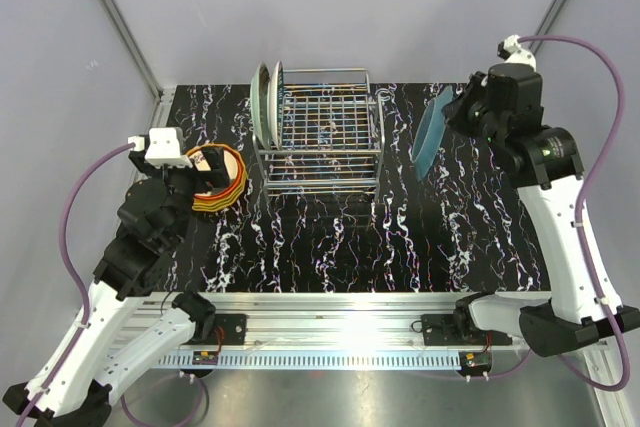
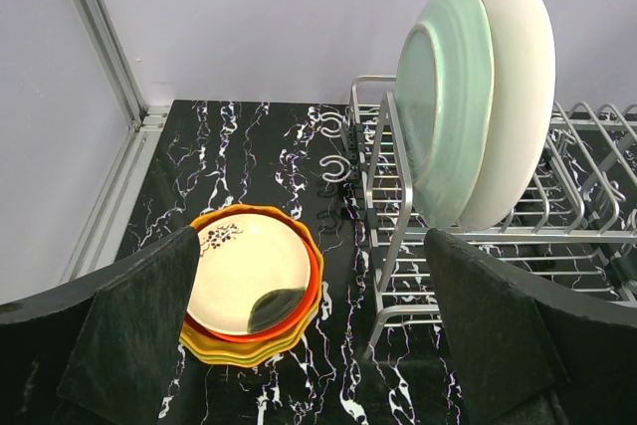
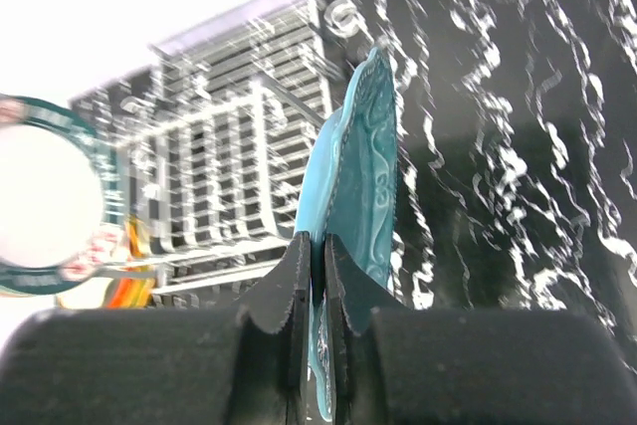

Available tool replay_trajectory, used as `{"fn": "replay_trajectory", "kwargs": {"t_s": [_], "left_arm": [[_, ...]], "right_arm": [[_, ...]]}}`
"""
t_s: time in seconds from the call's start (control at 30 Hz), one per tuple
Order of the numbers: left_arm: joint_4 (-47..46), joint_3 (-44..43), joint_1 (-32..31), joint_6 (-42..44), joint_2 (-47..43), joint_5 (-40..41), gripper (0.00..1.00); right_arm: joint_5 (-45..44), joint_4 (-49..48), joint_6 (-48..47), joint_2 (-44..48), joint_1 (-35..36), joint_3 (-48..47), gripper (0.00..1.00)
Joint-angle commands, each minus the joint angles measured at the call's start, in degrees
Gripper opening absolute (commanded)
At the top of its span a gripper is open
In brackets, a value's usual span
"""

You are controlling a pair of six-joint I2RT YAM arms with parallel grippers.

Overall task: Load the plates into the dish rack
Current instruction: Grab a plate with the right arm, then insert the plate into the dish rack

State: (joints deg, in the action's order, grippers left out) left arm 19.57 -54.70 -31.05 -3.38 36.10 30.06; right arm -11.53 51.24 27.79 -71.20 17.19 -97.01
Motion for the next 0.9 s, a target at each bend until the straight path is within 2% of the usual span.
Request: {"fn": "replay_trajectory", "kwargs": {"t_s": [0.0,0.33,0.87], "left_arm": [[-3.66,0.2,-0.42,0.92,-0.41,0.17,0.99],[-3.93,0.47,-0.42,0.92,-0.41,0.7,0.99],[-4.02,0.56,-0.42,1.09,-0.33,0.79,0.99]], "right_arm": [[2.04,-5.64,1.13,0.01,-0.14,-9.23,0.0],[7.65,-5.89,3.06,-6.22,-0.14,-22.24,0.0],[15.57,-11.25,7.01,-13.44,2.32,-30.69,0.0]]}}
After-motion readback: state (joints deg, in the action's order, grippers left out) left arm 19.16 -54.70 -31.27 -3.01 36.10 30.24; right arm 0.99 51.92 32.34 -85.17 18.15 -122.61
